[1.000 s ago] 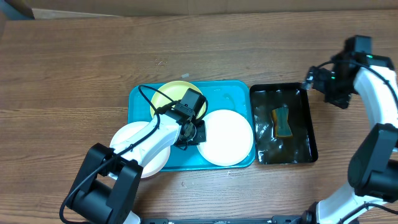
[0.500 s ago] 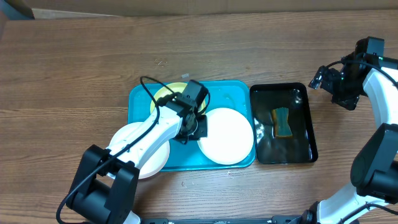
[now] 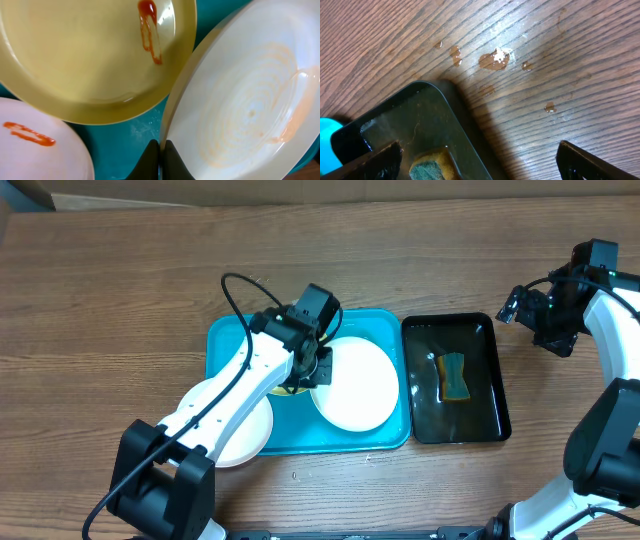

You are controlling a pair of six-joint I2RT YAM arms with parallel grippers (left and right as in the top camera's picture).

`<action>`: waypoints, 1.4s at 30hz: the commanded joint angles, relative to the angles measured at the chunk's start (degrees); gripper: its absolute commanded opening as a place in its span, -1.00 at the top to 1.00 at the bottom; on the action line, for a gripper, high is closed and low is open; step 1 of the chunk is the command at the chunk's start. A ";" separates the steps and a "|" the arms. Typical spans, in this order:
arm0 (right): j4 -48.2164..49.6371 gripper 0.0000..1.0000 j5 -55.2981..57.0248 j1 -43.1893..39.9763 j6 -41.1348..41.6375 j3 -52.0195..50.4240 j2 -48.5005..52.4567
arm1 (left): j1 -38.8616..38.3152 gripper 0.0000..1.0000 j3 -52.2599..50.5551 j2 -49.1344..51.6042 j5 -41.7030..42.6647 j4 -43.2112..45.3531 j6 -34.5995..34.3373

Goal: Clean dirty plates on tray and stack at the side
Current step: 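Grasp the rim of the right white plate with the left gripper and lift, then swing the held white plate over the trays to the table's left side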

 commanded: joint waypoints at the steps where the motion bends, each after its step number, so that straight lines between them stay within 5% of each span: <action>1: 0.33 -1.00 -0.50 -0.09 0.04 1.68 -0.07 | 0.04 0.92 5.75 0.26 -4.46 -1.86 1.53; 11: 0.33 -1.00 -0.50 -0.09 0.04 1.68 -0.07 | -4.09 0.92 14.53 0.28 -6.73 3.17 2.64; 23: 0.35 -1.00 -0.50 -0.09 0.04 1.68 -0.07 | -20.76 0.92 14.51 0.35 -32.44 13.70 9.88; 32: 0.33 -1.00 -0.50 -0.09 0.04 1.68 -0.07 | -34.71 0.92 14.51 0.35 -53.16 20.17 24.92; 42: 0.35 -1.00 -0.50 -0.09 0.02 1.68 -0.07 | -41.55 0.92 14.51 0.35 -62.49 27.85 39.78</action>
